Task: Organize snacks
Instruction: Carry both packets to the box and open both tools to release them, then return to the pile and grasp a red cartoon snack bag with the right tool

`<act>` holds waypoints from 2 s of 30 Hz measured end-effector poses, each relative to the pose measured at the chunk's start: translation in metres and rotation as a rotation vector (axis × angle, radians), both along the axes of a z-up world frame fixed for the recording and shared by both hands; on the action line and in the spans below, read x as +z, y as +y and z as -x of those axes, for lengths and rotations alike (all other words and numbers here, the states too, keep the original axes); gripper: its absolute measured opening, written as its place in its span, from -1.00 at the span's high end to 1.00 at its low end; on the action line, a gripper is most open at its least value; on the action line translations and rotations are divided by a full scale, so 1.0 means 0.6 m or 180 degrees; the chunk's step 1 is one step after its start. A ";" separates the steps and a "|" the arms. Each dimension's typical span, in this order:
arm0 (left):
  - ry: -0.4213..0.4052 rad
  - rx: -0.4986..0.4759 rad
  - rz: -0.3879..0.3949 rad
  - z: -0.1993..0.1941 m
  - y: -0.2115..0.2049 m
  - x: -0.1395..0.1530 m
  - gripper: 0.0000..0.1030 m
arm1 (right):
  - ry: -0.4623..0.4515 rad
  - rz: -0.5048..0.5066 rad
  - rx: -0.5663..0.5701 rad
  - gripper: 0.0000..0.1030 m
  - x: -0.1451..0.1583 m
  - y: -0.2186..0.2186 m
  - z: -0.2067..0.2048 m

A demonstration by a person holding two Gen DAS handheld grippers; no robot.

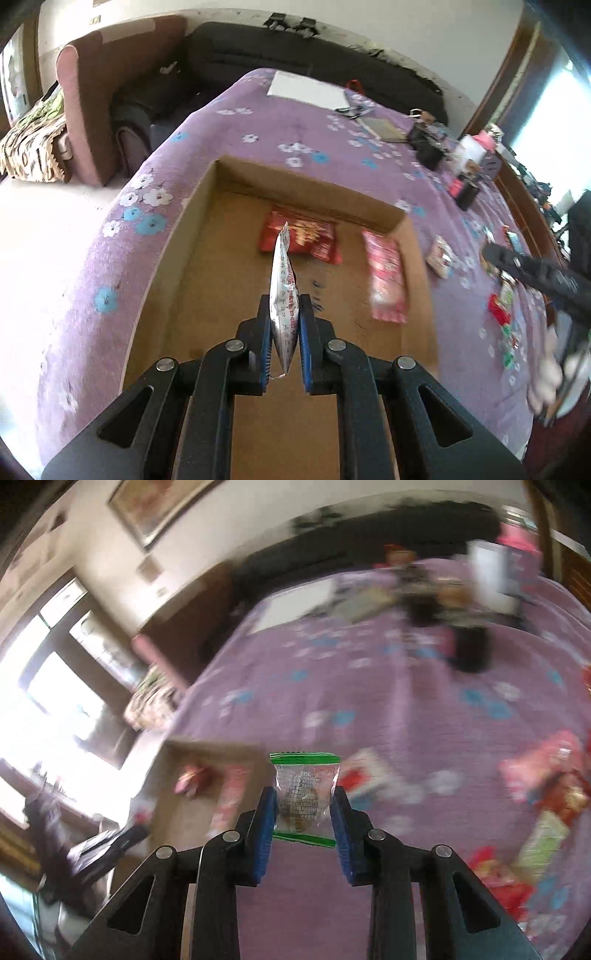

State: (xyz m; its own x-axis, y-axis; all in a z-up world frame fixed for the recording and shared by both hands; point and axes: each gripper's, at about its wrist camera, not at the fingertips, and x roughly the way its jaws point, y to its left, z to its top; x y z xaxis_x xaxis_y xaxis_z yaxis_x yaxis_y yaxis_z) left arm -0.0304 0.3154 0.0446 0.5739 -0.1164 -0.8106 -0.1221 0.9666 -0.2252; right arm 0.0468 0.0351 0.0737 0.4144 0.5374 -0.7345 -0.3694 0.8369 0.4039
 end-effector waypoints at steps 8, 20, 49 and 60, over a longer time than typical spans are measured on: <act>0.0139 0.0153 0.0068 -0.043 0.027 -0.027 0.79 | 0.0038 0.0071 0.0449 0.41 -0.031 0.136 0.015; 0.0143 0.0260 0.0070 -0.036 0.041 -0.023 0.46 | 0.0139 0.0139 0.0569 0.33 -0.070 0.202 0.003; -0.0152 -0.0423 0.0389 0.101 -0.168 0.060 -0.18 | 0.0007 -0.0110 -0.1066 0.12 -0.035 -0.346 0.076; 0.0016 -0.0653 0.0275 0.096 -0.248 0.039 -0.18 | 0.0012 -0.0081 -0.0898 0.11 -0.071 -0.355 0.101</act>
State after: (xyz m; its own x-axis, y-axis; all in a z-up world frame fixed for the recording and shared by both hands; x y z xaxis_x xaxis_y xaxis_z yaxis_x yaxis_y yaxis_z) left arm -0.0878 0.1668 0.0683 0.5270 -0.2993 -0.7954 0.0737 0.9485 -0.3081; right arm -0.0141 -0.1780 0.0311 0.5475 0.4196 -0.7240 -0.1216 0.8959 0.4272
